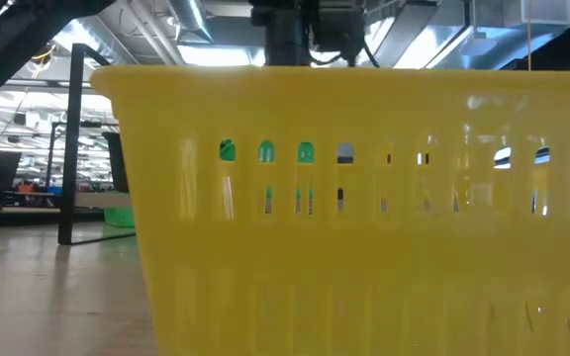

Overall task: Stack baskets on shelf by color
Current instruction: Adjust the green bin, then adjust the black bin

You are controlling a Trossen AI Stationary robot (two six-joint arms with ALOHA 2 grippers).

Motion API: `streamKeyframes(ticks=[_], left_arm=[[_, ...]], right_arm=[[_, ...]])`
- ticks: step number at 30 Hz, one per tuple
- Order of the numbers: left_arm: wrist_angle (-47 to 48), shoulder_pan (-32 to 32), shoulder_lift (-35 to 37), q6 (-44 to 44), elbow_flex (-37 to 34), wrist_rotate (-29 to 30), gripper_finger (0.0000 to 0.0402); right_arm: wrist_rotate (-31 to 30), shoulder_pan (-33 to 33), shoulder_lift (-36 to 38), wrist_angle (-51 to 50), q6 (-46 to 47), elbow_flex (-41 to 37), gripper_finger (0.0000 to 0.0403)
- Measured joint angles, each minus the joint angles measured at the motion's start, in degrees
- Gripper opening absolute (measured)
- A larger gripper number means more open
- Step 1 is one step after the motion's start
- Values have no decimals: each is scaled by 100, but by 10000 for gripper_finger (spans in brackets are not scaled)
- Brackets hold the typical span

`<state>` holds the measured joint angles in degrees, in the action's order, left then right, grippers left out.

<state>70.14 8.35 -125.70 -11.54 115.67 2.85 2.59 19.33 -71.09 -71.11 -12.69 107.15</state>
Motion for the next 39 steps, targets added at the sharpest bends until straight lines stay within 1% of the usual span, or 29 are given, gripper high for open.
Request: streamKeyframes(ticks=[9, 11, 20, 24, 28, 32, 36, 38, 39], left_arm=[[-251, 3, -143, 281, -20, -60, 0], [-493, -32, -143, 357, -21, -63, 0], [-614, -93, -139, 346, -21, -107, 0], [-497, -95, 155, 204, -23, -55, 0], [-201, -94, 595, -109, -21, 159, 0], [604, -102, 962, -629, -8, 238, 0], [1814, -100, 1014, -1231, -21, 236, 0], [2003, -97, 1009, -1375, -28, 180, 0], [1967, -97, 1005, -1384, -73, 57, 0]], right_arm=[[1, -1, 0, -7, -2, -2, 108], [0, 0, 0, -17, -2, -2, 108], [0, -2, 0, -15, -4, -2, 108], [0, 0, 2, -17, 0, -2, 108], [0, -1, 2, -55, 7, -2, 108], [0, 0, 2, -59, 17, -2, 108], [0, 0, 2, -57, 17, -2, 108], [0, -1, 2, -52, 17, -2, 108], [0, 0, 2, -52, 17, -2, 108]])
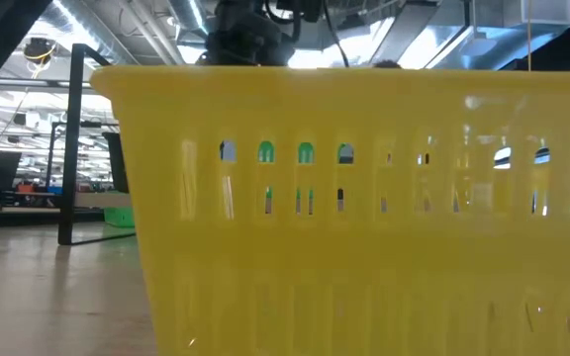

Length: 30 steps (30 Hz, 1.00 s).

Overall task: Stack baskets on shelf by color
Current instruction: Adjust the black bin

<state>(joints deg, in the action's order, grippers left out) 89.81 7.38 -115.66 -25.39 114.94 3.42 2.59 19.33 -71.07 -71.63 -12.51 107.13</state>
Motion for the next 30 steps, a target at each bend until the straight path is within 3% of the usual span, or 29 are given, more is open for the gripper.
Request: streamKeyframes(ticks=[3, 16, 24, 30], left_arm=[[-64, 0, -44, -45, -157, -358, 0], [-377, -2, -35, -278, -1849, -446, 0], [-945, 0, -33, -180, -1996, 80, 0], [-1360, -1, -33, 360, -1994, 203, 0]], right_arm=[[0, 0, 0, 3, -4, 0, 108], [0, -2, 0, 1, -17, 0, 108], [0, 0, 0, 1, -17, 0, 108], [0, 0, 0, 1, -17, 0, 108]])
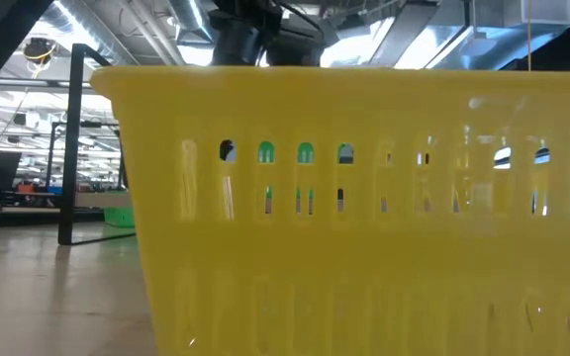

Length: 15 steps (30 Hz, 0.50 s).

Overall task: Stack baskets on shelf by color
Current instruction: Adjust the black bin, then stack the right black bin on top of the black bin on the shelf

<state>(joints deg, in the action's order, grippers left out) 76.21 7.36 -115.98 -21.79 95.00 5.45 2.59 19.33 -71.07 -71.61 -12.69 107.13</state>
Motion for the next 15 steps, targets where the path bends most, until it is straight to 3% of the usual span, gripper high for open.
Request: streamKeyframes(ticks=[5, 15], left_arm=[[-265, -69, 0, 290, 0, 2, 0], [184, -147, 222, 38, 67, 177, 0]], right_arm=[[0, -1, 0, -3, 0, 0, 108], [0, 0, 0, -9, 0, 0, 108]])
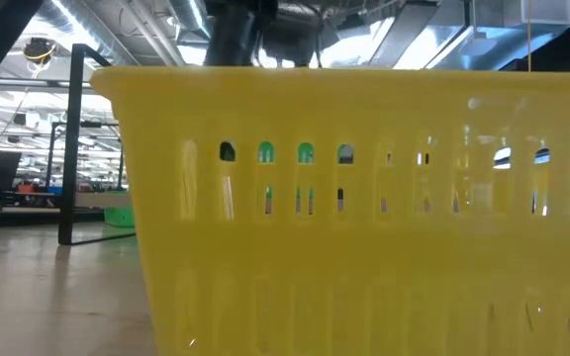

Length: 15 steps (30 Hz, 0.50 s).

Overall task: Stack baskets on shelf by color
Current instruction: Stack the right black bin on top of the black bin on the shelf

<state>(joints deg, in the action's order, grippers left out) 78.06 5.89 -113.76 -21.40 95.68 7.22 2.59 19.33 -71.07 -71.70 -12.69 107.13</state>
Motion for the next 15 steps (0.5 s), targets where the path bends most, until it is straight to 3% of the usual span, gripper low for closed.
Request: streamKeyframes(ticks=[7, 15], left_arm=[[103, -95, 664, -503, 361, 154, 0], [-217, -238, 1520, -1260, 588, 899, 0]], right_arm=[[0, 1, 0, -2, 13, 0, 108], [-2, 245, -19, -133, 174, -254, 108]])
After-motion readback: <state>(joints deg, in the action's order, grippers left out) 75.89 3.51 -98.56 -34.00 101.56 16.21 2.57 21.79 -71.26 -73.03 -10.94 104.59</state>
